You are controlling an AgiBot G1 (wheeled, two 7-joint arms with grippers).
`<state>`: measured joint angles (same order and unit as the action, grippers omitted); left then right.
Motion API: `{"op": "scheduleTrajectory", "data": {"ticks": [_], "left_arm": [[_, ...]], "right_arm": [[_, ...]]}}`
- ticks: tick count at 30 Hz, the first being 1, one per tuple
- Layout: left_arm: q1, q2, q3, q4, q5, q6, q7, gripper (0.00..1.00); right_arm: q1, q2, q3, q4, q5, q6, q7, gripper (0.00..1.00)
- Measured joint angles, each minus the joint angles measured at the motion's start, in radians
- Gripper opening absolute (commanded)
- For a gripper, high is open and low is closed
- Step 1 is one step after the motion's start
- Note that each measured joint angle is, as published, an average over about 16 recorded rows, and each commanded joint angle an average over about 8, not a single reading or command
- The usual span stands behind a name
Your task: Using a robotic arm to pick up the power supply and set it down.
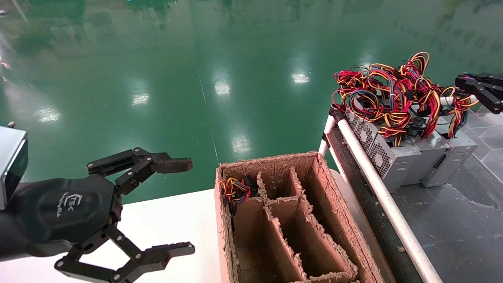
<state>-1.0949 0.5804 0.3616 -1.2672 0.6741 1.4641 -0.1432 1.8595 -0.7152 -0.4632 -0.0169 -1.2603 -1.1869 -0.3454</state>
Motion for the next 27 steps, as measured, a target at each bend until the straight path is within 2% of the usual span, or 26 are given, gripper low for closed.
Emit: {"op": "scheduleTrajectory", "data": {"ticks": [10, 20, 27], "left_arm": [[0.0, 0.0, 0.0, 0.0, 0.0, 0.0, 0.0, 1.0], [0.0, 0.0, 0.0, 0.0, 0.0, 0.0, 0.0, 1.0], [0.0, 0.0, 0.0, 0.0, 0.0, 0.0, 0.0, 1.0]], "right_arm": [[-0.002, -0.003, 0.0, 0.008, 0.0, 0.013, 0.006, 1.0], [-0.004, 0.006, 0.015, 0.021, 0.023, -0.016, 0.005, 1.0], [-0.038, 0.014, 0.032, 0.079, 0.06, -0.046, 0.019, 1.0]]}}
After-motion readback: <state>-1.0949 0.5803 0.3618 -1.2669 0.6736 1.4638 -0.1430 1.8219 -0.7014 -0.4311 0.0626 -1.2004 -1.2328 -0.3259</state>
